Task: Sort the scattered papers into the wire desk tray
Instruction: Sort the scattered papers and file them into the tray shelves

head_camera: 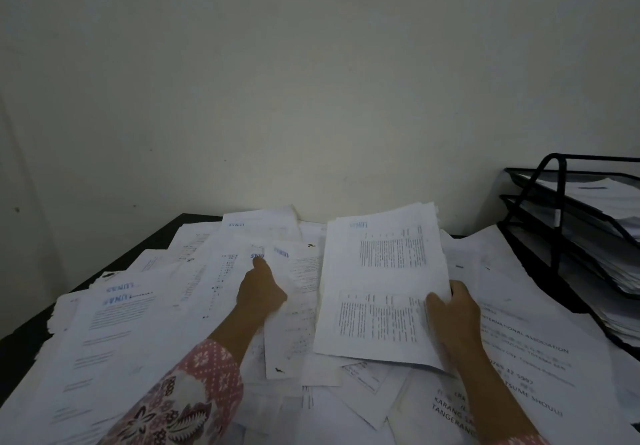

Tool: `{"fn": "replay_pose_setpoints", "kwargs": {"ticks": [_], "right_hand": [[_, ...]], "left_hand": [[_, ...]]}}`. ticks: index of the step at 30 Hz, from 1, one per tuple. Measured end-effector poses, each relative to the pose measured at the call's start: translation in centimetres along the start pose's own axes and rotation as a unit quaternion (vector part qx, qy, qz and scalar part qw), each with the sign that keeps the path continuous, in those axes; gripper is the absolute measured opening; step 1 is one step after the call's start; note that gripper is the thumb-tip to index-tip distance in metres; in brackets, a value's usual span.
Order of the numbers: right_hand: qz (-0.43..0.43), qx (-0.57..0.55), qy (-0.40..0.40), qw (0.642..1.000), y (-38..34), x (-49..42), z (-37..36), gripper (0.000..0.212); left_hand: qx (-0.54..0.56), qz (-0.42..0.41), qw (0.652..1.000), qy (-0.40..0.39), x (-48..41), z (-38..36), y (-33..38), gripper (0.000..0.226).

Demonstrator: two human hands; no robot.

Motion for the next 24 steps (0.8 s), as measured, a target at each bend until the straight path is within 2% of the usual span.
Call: {"fn": "replay_pose_setpoints", "kwargs": {"ticks": [5, 7, 9, 12, 14, 18, 20, 21, 22, 24], "right_hand": [[0.024, 0.03, -0.057, 0.998, -0.8, 0.8, -1.4, 0.014], [0.034, 0.053, -0.075, 0.995, -1.0, 1.3, -2.4, 0.025], [0.048, 0.083, -0.085, 0.992, -1.3, 1.7, -3.1, 0.037], [0.077, 0.115, -0.089, 0.986, -1.9, 2.4, -3.7, 0.042], [0.095, 0.128, -0.086, 0.983, -2.3, 2.8, -4.0, 0.042], [0.131, 0.164, -0.085, 0.974, -2.5, 3.1, -5.1, 0.037], [0.133, 0.178, -0.081, 0.972, -2.5, 2.8, -5.0, 0.019], [0.128, 0.189, -0.064, 0.971, -2.5, 2.5, -4.4, 0.017], [0.119, 0.224, -0.035, 0.967, -2.5, 2.0, -3.5, 0.025], [0.058, 0.365, 0.015, 0.929, -1.8, 0.8, -1.2, 0.04]], "left_hand": [[0.193, 0.007, 0.981, 0.016, 0.5, 0.2, -0.4, 0.049], [0.18, -0.011, 0.984, 0.008, 1.1, -0.1, 0.0, 0.035], [0.174, -0.034, 0.984, 0.006, 1.4, -0.3, 0.4, 0.032], [0.221, -0.049, 0.974, -0.018, 1.8, -0.9, 1.1, 0.039], [0.272, -0.038, 0.96, -0.062, 1.9, -1.4, 1.4, 0.052], [0.284, -0.018, 0.947, -0.149, 1.9, -2.4, 1.3, 0.078], [0.24, -0.021, 0.961, -0.136, 2.0, -2.1, 1.1, 0.084], [0.221, -0.024, 0.967, -0.123, 2.0, -1.9, 0.9, 0.085], [0.207, -0.027, 0.971, -0.112, 2.0, -1.6, 0.9, 0.084], [0.198, -0.027, 0.975, -0.092, 2.2, -0.9, 0.6, 0.078]]}}
Point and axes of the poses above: each hand's wrist, its own x-axis away from the middle knuckle, its own z-axis out of the back of the hand, y = z × x, the point moved 6 cm from there along -x, towards the middle knuckle, and after that the axes turned 3 degrees about -z, right-handed, at the moved point
